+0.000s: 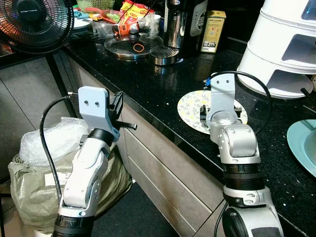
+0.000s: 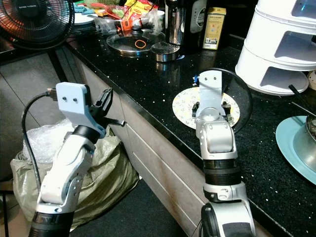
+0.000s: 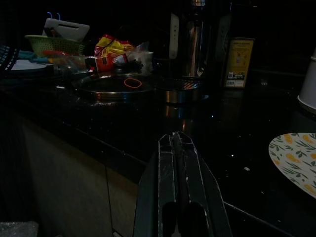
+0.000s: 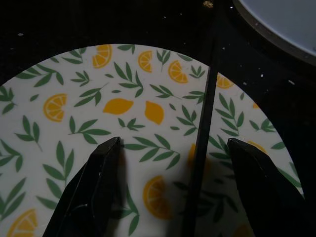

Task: Kitchen organization

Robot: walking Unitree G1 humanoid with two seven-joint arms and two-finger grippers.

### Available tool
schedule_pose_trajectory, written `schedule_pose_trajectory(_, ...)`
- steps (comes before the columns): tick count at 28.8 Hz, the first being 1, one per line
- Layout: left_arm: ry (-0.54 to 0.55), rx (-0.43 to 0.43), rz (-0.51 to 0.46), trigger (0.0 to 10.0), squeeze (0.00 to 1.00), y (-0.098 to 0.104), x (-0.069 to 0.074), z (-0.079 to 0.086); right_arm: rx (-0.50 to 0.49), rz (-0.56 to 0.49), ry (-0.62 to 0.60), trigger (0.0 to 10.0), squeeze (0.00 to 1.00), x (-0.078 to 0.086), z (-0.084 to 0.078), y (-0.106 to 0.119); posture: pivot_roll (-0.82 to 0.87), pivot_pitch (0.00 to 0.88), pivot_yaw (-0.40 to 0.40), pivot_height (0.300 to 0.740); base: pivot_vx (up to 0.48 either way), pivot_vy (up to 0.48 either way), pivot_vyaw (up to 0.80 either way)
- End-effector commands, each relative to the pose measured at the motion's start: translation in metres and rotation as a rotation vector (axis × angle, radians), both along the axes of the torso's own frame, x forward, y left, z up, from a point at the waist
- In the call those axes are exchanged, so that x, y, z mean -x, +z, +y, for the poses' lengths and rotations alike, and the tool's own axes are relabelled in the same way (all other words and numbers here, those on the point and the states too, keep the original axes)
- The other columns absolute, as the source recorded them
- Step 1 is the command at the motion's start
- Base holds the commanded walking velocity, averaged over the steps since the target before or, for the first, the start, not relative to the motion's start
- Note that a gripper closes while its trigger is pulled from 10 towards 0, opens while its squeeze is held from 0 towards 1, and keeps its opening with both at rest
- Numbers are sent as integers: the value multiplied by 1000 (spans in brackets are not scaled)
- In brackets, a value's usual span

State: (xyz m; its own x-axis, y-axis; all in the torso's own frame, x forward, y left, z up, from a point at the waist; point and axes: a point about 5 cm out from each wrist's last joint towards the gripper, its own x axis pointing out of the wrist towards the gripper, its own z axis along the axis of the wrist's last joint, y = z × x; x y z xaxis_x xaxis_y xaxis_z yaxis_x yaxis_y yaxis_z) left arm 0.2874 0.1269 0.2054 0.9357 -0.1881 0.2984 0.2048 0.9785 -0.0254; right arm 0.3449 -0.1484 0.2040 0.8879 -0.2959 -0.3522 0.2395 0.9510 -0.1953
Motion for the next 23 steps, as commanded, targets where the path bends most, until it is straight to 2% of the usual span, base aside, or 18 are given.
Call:
schedule_pose_trajectory(1, 5, -4, 21, 10000, 0, -5, 0, 0, -29, 63, 0, 10000, 0, 0, 2, -7, 17, 2, -18, 740, 0, 0, 0)
schedule_pose_trajectory(2, 4, -4, 21, 10000, 0, -5, 0, 0, -60, 92, 10, 6902, 0, 1, 4, -11, 17, 2, -18, 740, 0, 0, 0)
schedule_pose_trajectory(3, 4, -4, 21, 10000, 0, -5, 0, 0, -82, 112, 16, 6902, 0, 1, 5, -14, 17, 2, -18, 740, 0, 0, 0)
schedule_pose_trajectory(4, 4, -4, 20, 10000, 0, -5, -1, 0, -116, 139, 29, 0, 0, 2, 8, -17, 16, 3, -18, 740, 0, 0, 0)
schedule_pose_trajectory(7, 4, -5, 22, 10000, 0, -5, -1, 0, -181, 189, 58, 0, 0, 5, 13, -22, 14, 5, -18, 740, 0, 0, 0)
schedule_pose_trajectory(23, 5, 3, 29, 10000, 0, -4, -2, 2, -234, 199, 95, 0, 0, 3, 19, -18, 14, 4, -18, 740, 0, 0, 0)
